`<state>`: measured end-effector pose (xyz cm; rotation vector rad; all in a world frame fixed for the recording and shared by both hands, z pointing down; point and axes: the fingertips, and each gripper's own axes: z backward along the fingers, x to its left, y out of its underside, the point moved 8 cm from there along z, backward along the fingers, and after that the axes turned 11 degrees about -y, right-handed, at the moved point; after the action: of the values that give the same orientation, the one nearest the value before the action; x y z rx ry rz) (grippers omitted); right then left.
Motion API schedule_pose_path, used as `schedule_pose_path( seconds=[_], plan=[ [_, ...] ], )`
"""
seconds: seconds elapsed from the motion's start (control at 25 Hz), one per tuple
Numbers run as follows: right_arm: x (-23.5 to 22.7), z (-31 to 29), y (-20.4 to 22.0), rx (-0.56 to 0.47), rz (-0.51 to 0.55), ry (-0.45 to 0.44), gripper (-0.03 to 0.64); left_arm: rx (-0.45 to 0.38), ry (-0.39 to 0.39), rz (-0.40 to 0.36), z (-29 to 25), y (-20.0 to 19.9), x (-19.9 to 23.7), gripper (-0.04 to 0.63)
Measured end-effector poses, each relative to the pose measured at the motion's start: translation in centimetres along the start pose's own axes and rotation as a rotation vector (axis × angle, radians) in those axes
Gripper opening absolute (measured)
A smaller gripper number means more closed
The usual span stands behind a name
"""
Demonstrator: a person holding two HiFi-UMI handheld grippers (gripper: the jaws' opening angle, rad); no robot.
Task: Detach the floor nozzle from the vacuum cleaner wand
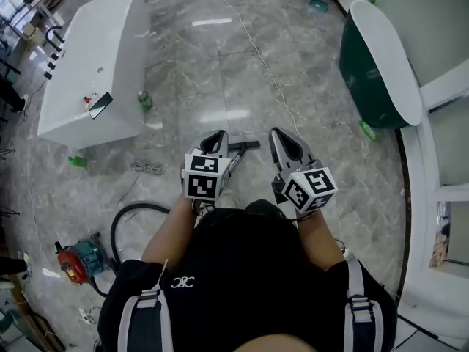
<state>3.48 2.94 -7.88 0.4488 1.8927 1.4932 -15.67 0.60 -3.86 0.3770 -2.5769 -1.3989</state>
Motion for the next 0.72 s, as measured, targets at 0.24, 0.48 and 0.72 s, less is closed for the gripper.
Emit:
schedule_pose_path(
  seconds=[0.24, 0.48, 0.72],
  plan=[
    [-3.6, -1.7, 3.6, 0.1, -0.085, 0.032, 0.015, 0.127, 0.012, 0.061, -5.3, 2.7, 0.4, 0.005],
    [-11.0, -3.7, 9.6, 0.193, -0.143, 0.0, 0.015, 0.286, 0.016, 0.108, -14.4, 8.9, -0.1, 0.005],
    [-18.2, -5.2, 20.0, 0.254, -0.209, 0.013, 0.015, 0.393, 0.017, 0.056, -25.0, 19.6, -1.3, 0.005]
  ],
)
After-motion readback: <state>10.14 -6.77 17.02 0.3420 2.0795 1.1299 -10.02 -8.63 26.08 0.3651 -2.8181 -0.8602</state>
